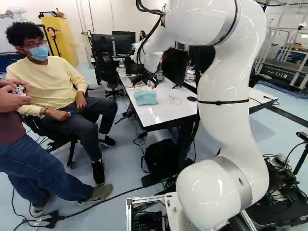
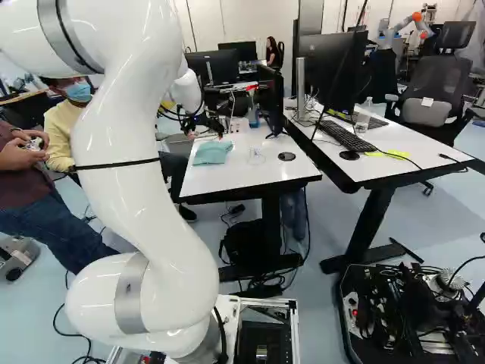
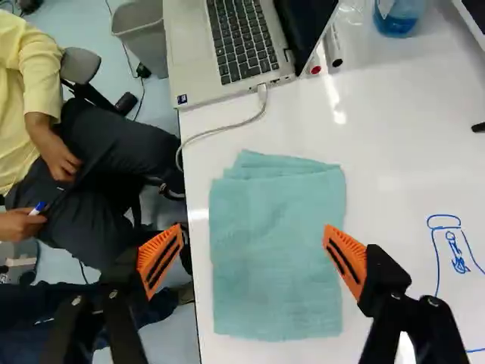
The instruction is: Clean the table with the green towel
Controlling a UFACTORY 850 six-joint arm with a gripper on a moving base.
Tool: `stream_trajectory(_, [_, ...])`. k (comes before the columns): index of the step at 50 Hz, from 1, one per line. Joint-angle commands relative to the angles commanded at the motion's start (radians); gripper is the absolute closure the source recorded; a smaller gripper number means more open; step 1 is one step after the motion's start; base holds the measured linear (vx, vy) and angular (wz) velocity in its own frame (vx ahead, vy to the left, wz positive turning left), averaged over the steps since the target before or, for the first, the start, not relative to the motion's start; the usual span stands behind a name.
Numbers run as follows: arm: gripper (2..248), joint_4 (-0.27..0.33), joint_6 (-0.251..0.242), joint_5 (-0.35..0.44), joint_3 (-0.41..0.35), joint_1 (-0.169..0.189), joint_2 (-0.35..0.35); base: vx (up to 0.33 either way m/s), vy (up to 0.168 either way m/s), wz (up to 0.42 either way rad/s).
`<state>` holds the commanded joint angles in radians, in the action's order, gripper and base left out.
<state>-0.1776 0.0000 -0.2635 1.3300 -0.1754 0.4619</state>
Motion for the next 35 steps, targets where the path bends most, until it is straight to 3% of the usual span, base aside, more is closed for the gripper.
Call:
stream_trajectory(7, [3,-0.007,0.0,-0.029,0.016,0.003,0.027,0.0,0.0,0.0])
stream_trajectory(28, [3,-0.056,0.0,-0.235,0.017,-0.027,0.07,0.0,0.0,0.0])
stream_trajectory(35, [3,-0.061,0.0,-0.256,0.039,-0.029,0.09,0.0,0.0,0.0])
